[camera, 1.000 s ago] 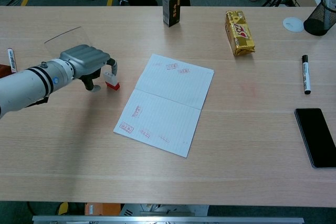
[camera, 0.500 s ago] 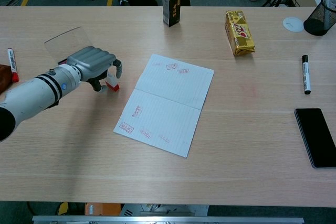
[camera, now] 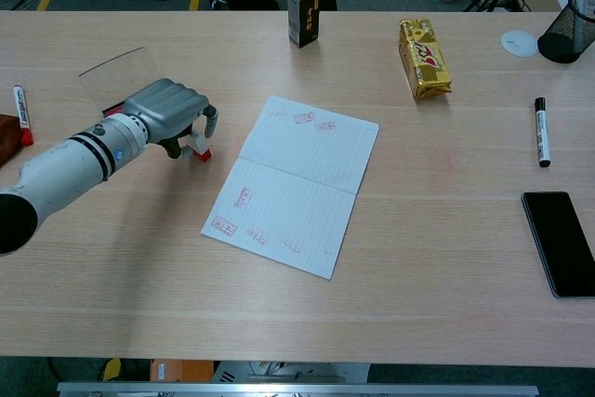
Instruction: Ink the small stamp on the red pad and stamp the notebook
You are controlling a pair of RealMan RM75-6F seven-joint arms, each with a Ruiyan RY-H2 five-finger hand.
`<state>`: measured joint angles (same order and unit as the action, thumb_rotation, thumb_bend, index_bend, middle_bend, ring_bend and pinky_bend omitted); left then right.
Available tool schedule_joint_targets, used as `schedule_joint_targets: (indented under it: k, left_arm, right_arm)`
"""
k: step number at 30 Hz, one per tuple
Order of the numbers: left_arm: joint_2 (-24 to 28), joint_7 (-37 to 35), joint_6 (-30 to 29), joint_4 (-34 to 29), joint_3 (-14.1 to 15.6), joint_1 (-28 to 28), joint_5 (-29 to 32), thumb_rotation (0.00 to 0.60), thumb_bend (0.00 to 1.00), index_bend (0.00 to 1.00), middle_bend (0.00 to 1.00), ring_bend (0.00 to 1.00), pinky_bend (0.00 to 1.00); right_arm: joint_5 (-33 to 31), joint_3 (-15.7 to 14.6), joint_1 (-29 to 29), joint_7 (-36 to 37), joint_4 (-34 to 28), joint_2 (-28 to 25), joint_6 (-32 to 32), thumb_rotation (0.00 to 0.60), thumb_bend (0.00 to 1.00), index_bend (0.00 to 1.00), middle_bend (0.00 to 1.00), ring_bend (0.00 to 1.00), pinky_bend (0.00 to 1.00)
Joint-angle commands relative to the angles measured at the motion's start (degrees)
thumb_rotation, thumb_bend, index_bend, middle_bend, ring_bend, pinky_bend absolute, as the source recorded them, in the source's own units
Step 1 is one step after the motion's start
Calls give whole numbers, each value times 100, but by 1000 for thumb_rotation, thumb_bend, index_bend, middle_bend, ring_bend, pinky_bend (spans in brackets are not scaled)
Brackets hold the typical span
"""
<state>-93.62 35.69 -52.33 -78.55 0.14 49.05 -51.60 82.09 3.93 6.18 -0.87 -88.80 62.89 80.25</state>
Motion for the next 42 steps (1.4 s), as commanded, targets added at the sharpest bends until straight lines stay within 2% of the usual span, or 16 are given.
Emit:
schedule_joint_targets:
  k: [1,42]
  left_arm:
    - [-5,17,40,17,-10,-4,-18,600,270,446,1000,1000,1000]
    - [-115,115,128,214,-193,-118,-185,600,335,531,1000,1000,1000]
  right_arm:
    - [-1,4,1,-2,-3,2,0,600,310,227,291,230,243]
    - [26,-17,-43,13,-23,-20,18,600,310,227,306,230,264]
